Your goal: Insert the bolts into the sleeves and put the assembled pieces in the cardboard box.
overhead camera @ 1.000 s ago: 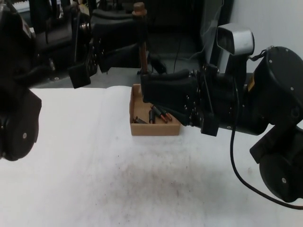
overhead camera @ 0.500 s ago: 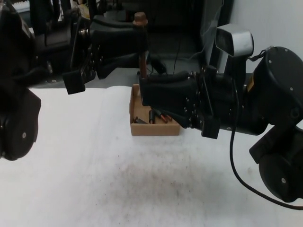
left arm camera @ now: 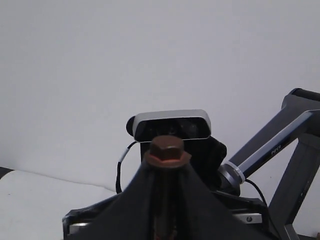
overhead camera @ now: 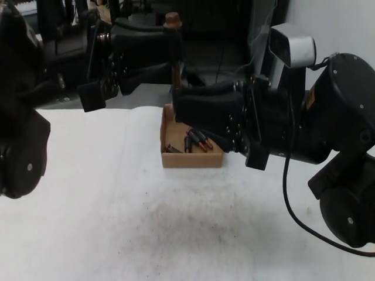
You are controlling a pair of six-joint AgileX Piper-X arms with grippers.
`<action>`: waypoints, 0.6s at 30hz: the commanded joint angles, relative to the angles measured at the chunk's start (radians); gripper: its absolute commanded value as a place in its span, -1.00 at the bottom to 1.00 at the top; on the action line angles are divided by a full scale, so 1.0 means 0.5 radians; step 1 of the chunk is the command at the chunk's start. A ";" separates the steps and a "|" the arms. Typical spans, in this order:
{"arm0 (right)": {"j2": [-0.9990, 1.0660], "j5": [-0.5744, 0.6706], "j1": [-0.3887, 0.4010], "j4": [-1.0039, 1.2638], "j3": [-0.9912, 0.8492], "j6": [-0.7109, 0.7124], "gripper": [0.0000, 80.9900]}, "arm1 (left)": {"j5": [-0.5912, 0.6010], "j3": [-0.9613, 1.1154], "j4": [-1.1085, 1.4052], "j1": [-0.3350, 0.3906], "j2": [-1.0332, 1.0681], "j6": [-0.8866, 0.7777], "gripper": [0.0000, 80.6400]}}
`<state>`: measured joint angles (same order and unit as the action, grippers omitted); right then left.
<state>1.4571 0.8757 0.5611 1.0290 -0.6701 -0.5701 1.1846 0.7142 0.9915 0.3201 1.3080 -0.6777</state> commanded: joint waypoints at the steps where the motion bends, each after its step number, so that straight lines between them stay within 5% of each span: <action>1: -0.024 -0.126 -0.006 0.123 -0.031 0.049 -0.98 | 0.055 0.006 0.012 -0.004 -0.029 -0.037 -1.00; 18: -0.024 -0.049 -0.007 0.101 -0.157 0.049 -0.98 | 0.055 0.006 0.012 -0.004 -0.029 -0.069 -0.97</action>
<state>1.4571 0.8683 0.5624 1.0607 -0.7295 -0.5503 1.1842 0.7142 0.9993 0.3201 1.3055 -0.7103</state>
